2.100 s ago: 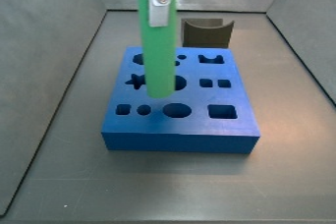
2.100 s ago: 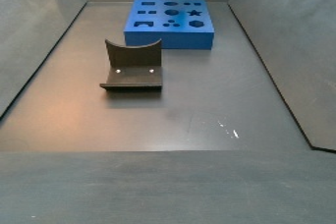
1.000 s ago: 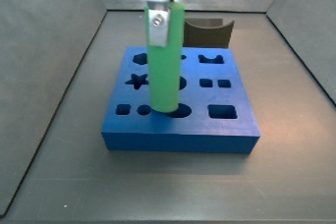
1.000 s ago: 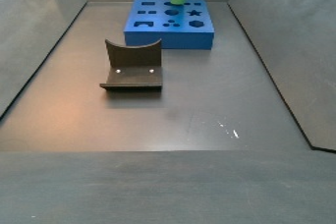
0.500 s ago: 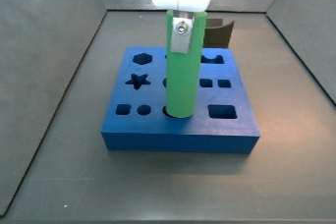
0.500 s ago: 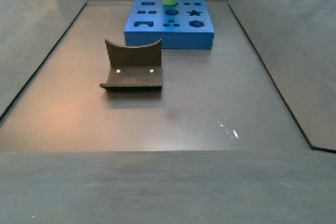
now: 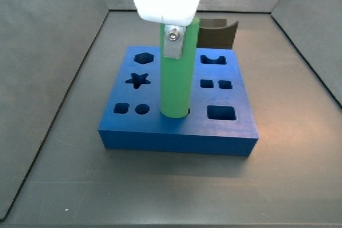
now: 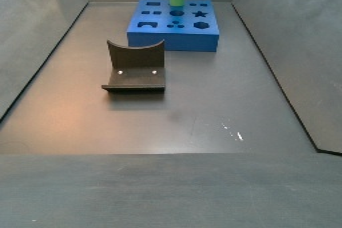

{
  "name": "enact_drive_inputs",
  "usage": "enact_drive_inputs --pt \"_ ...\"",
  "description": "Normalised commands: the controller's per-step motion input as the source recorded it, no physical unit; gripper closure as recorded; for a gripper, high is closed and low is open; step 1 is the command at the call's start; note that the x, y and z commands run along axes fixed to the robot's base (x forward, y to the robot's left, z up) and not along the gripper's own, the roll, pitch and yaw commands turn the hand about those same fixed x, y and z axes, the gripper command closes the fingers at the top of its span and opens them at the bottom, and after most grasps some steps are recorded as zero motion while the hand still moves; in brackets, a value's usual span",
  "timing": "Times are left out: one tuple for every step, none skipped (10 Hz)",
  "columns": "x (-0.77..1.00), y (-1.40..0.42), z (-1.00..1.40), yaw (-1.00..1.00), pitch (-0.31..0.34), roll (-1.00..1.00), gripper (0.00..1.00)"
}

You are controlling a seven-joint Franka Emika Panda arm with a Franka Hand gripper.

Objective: Insert the oval object.

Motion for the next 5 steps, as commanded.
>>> enact_drive_inputs --pt "0.14 -0.11 -0.31 -0.07 -0.026 0.0 1.0" --pt "0.16 -0.18 -0.37 -0.07 -0.06 0.0 1.0" --pt "0.13 -0.11 -0.32 -0.06 -0.103 0.0 1.0" --pt "0.15 -0.08 -0.27 -0.08 -0.084 -0.02 1.0" --pt "0.15 -0.08 -0.25 -0.09 -0.047 0.0 1.0"
